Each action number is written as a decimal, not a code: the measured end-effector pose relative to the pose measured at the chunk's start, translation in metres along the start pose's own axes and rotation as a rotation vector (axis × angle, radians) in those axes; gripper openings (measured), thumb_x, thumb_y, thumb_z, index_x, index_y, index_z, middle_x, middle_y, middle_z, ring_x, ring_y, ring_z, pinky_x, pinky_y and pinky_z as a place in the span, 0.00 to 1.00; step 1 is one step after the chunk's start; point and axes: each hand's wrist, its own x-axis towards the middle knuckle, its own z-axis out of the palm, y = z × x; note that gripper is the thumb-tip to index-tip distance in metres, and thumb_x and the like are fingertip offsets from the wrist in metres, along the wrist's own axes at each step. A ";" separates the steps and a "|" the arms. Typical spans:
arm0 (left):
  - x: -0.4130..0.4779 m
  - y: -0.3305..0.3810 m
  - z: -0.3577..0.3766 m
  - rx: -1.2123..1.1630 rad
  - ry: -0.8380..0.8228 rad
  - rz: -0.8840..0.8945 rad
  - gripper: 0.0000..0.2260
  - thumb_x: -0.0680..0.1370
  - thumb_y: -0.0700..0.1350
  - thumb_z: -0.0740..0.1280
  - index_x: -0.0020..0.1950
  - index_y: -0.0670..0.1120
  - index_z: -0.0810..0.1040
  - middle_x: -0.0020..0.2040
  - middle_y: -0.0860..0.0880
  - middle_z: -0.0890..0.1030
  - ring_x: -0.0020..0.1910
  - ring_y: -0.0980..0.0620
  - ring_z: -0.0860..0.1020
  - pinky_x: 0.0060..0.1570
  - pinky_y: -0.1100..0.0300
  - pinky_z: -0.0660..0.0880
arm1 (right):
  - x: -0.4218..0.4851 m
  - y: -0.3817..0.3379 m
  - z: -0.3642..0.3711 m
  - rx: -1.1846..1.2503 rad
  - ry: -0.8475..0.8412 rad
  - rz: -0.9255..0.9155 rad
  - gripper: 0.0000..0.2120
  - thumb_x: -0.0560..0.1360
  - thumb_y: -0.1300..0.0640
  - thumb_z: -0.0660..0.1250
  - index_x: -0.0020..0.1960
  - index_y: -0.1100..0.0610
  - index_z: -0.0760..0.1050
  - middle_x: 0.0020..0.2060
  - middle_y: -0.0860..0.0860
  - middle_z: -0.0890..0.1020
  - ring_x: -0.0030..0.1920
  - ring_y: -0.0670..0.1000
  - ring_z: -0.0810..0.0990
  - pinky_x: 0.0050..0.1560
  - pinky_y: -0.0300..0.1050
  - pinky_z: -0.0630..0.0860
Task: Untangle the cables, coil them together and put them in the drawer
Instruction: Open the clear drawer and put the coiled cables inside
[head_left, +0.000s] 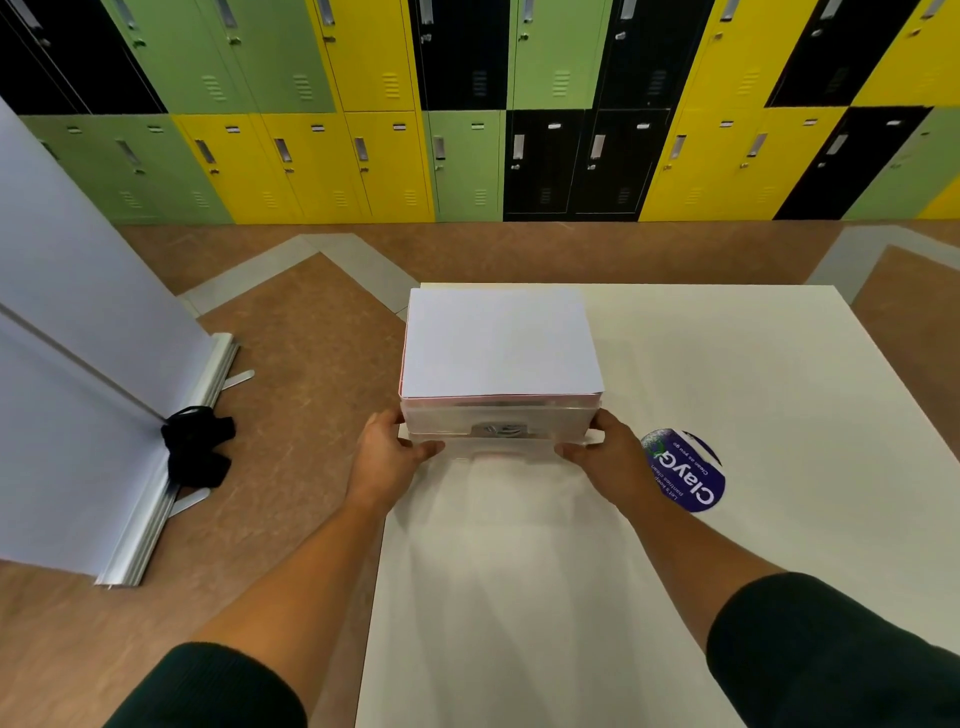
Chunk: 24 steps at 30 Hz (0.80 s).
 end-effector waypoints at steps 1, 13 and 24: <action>0.001 0.000 0.000 0.004 -0.005 0.005 0.20 0.67 0.49 0.81 0.56 0.54 0.79 0.56 0.52 0.77 0.41 0.53 0.81 0.44 0.51 0.81 | 0.000 0.000 0.000 -0.001 0.015 -0.003 0.20 0.72 0.57 0.77 0.61 0.50 0.76 0.52 0.43 0.81 0.46 0.45 0.82 0.41 0.35 0.72; 0.003 0.002 0.000 -0.016 0.008 -0.003 0.14 0.67 0.48 0.80 0.49 0.56 0.81 0.47 0.52 0.82 0.40 0.51 0.79 0.43 0.52 0.79 | 0.006 0.000 0.001 -0.060 0.092 -0.022 0.15 0.70 0.54 0.78 0.53 0.49 0.75 0.44 0.42 0.80 0.43 0.47 0.81 0.39 0.37 0.72; 0.003 0.010 -0.006 -0.019 -0.020 -0.014 0.12 0.68 0.43 0.80 0.43 0.57 0.82 0.44 0.54 0.85 0.44 0.51 0.82 0.46 0.52 0.81 | 0.009 -0.003 -0.003 -0.163 0.057 -0.042 0.15 0.70 0.53 0.78 0.52 0.48 0.76 0.43 0.42 0.80 0.41 0.48 0.82 0.36 0.38 0.72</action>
